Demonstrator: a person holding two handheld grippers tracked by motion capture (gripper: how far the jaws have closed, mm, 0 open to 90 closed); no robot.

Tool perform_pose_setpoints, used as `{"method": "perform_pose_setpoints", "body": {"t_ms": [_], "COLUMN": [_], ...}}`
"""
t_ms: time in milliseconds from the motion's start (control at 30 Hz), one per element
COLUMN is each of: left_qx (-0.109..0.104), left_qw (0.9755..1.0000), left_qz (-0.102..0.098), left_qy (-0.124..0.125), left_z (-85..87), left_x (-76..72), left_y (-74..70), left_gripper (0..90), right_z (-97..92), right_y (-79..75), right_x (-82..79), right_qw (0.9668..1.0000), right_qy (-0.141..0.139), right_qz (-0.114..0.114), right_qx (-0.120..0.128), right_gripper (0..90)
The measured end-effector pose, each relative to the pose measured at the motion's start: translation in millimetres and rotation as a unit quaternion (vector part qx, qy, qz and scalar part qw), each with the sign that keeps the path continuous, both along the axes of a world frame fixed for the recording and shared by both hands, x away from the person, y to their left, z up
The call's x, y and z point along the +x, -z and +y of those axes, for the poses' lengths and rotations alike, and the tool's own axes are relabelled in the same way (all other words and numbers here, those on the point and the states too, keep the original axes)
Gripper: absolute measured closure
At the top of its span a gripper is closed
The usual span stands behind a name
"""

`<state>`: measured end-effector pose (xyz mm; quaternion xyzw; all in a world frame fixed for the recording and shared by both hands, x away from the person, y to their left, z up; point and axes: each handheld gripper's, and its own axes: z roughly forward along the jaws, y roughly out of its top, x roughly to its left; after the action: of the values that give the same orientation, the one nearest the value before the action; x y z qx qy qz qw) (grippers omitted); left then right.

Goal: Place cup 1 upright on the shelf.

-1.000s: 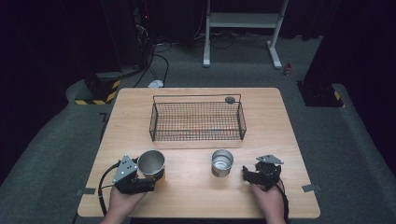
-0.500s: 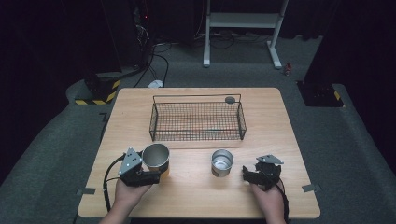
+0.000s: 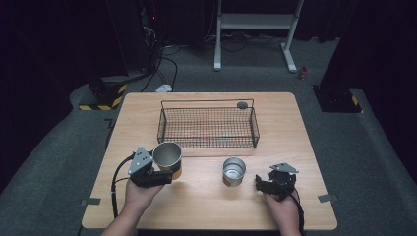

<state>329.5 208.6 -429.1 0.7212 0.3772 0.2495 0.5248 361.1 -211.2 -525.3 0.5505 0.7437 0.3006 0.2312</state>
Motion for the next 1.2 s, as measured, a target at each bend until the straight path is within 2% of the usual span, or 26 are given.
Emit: {"method": "perform_pose_setpoints", "body": {"t_ms": [167,300,433,667,1200], "left_qx": [-0.002,0.005,-0.007,-0.017,-0.004], "left_qw": [1.0,1.0,1.0,0.9998,1.0], "left_qz": [0.002,-0.003,0.004,0.002,-0.006], "left_qy": [0.001,0.0,0.002,0.005,0.006], "left_z": [-1.1,-3.4,-5.2,-6.5,-21.1], "left_x": [7.8,13.0,18.1,23.7,34.9], "left_y": [0.1,0.4,-0.7,-6.1,-14.9], "left_gripper": [14.0,14.0,14.0,14.0,14.1], "right_z": [0.2,0.0,0.0,0.1,0.0], "right_y": [-0.1,0.0,0.0,0.0,0.0], "right_x": [-0.1,0.0,0.0,0.0,-0.1], "right_qw": [1.0,1.0,1.0,1.0,1.0], "right_qy": [0.001,0.0,0.0,0.0,0.0], "right_qz": [0.001,0.0,0.0,0.0,0.0], "right_qx": [0.001,0.0,0.0,0.0,0.0], "right_gripper": [9.6,9.6,9.6,9.6,9.6]}}
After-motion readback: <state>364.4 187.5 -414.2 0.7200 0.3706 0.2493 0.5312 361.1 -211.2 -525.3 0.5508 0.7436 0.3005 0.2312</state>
